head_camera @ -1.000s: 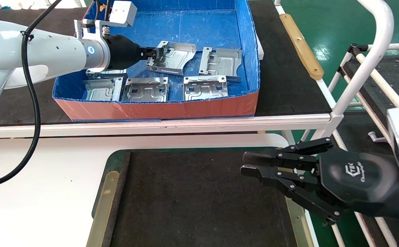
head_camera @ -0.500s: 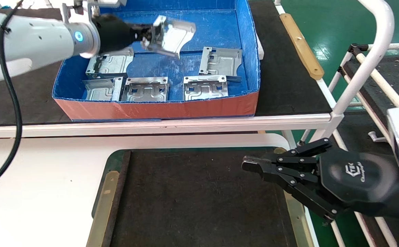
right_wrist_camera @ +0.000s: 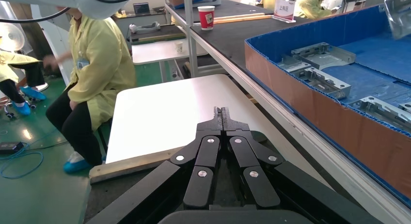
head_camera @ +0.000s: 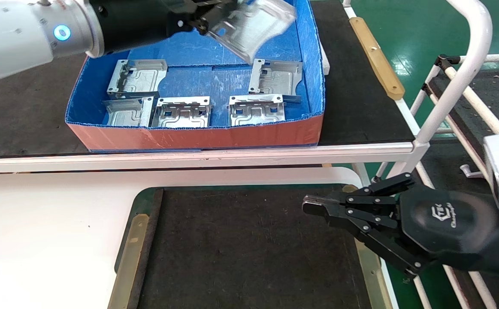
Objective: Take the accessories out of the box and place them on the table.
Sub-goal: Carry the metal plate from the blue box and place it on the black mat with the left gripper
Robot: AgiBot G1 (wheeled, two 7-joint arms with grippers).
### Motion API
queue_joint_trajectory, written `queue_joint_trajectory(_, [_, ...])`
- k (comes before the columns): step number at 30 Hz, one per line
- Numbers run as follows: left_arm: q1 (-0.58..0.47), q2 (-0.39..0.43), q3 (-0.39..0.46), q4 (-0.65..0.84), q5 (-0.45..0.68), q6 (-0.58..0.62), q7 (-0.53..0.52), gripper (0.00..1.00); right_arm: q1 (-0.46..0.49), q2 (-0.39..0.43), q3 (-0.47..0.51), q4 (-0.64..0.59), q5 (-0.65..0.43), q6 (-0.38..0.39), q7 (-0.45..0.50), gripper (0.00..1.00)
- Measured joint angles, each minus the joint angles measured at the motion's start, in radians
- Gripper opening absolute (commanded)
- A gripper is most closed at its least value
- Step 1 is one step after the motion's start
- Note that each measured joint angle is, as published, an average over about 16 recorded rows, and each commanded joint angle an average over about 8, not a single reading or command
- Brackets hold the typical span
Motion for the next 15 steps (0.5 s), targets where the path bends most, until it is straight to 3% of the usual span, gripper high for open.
queue_joint_trajectory(8, [0.076,-0.121,-0.048,-0.186,-0.141,0.128,0.072,0.0,0.0,0.0,0.0,0.0,0.0,0.0,0.0,0.0])
queue_joint_trajectory(15, [0.094,-0.149,-0.073,-0.149,-0.225,0.226,0.182,0.0,0.0,0.0,0.0,0.0,0.0,0.0,0.0,0.0])
